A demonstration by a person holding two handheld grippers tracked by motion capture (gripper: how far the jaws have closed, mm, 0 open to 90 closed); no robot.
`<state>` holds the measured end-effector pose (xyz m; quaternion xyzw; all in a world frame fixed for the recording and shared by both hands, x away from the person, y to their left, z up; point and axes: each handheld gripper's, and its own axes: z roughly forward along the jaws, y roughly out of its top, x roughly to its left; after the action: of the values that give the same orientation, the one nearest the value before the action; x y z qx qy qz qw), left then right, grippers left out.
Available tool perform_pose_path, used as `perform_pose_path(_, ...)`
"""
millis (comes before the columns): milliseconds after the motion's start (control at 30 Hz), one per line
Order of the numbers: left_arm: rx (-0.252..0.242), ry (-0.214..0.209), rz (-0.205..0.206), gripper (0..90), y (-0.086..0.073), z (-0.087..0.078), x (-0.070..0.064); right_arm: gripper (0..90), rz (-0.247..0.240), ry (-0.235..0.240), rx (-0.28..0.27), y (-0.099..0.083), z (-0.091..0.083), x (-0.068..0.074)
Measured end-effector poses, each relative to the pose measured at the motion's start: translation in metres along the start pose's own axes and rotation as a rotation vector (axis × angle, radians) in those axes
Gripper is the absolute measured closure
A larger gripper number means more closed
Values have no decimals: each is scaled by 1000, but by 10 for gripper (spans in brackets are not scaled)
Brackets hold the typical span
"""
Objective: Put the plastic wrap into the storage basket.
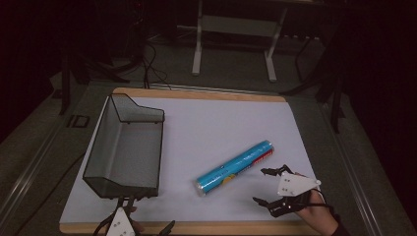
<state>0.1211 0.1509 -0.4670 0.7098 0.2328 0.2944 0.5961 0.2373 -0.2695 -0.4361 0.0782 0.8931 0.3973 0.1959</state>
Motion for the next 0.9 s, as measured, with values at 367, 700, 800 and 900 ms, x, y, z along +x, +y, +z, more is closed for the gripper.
perform_pose_path(367, 3, -1, -2, 34, -1, 0, 1, 114, 49, 84, 211, 12, 25, -19)
perform_pose_path(700, 3, -1, -3, 33, -1, 0, 1, 170, -55, 140, 286, 21, 42, -44)
perform_pose_path(800, 5, -1, -2, 34, -1, 0, 1, 165, -79, 140, 341, 25, 49, -45)
perform_pose_path(900, 3, -1, -2, 34, -1, 0, 1, 134, -53, 155, 404, 29, 57, -48)
